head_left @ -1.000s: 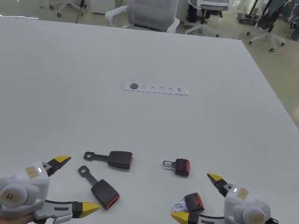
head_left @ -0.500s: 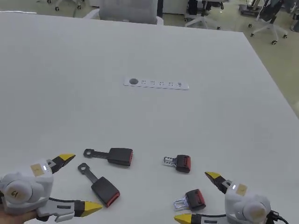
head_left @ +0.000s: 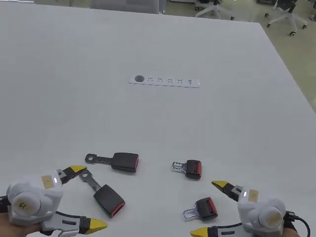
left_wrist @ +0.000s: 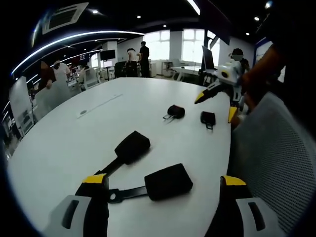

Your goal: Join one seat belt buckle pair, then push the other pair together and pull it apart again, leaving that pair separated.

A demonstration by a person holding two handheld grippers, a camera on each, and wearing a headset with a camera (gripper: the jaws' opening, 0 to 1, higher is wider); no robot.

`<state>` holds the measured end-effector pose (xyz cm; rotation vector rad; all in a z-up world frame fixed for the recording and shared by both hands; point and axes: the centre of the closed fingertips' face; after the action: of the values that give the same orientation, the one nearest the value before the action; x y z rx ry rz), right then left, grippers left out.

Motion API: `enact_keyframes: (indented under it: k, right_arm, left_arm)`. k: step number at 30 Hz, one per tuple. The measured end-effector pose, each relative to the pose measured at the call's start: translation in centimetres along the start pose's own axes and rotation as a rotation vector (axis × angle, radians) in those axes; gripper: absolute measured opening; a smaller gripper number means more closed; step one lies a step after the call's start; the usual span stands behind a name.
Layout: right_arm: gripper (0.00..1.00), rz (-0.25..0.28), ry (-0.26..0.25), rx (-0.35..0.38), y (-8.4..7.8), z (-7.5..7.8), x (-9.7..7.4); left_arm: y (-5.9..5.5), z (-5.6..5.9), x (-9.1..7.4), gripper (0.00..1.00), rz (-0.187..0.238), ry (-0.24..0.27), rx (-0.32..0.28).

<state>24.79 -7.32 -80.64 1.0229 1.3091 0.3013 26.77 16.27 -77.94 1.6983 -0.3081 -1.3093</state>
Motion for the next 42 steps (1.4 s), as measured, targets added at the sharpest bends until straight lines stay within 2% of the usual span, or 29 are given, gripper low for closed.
enact_keyframes:
  k: [3,6,13,18,22,29,34,38,42]
  right_arm:
    - [0.85,-0.025,0.04,-0.039,-0.3,-0.2,0.3]
    - [0.84,-0.045,0.069,-0.057,-0.7,-0.3,0.5]
    - [0.8,-0.089,0.124,-0.086,-1.3,0.0,0.9]
    - [0.76,-0.118,0.158,-0.107,-1.8,0.2,1.1]
    - [0.73,-0.144,0.185,-0.122,-2.2,0.2,1.4]
    - [0.68,-0.186,0.24,-0.163,-2.8,0.4,1.3]
    - [0.65,-0.197,0.275,-0.172,-2.9,0.6,1.2]
    - [0.61,-0.218,0.302,-0.202,-3.2,0.7,1.2]
    - [0.52,-0.228,0.344,-0.225,-3.2,0.3,1.2]
  left_arm:
    - [-0.9,0.6,0.6,0.95,-0.04,-0.038,0.038]
    - [-1.1,0.8,0.9,0.95,-0.053,-0.06,0.054]
    - [-1.7,0.3,1.8,0.9,-0.082,-0.1,0.101]
    - [-2.5,0.4,2.5,0.87,-0.131,-0.151,0.182]
    - [-2.7,0.4,3.0,0.83,-0.141,-0.185,0.214]
    - [-3.5,0.5,3.9,0.76,-0.197,-0.259,0.293]
    - [-3.7,0.6,4.7,0.74,-0.225,-0.315,0.336]
    - [-4.2,0.7,5.0,0.67,-0.258,-0.362,0.39]
    - [-3.8,0.4,5.5,0.65,-0.255,-0.373,0.413]
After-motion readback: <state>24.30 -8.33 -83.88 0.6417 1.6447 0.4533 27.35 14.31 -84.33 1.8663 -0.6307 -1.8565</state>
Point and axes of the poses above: the centre of the closed fingertips' face, and the gripper's own axes: x roughly forward along the fingers, z roughly to its right, y roughly out of its top, and after that the axes turned 2 degrees about y, right-handed
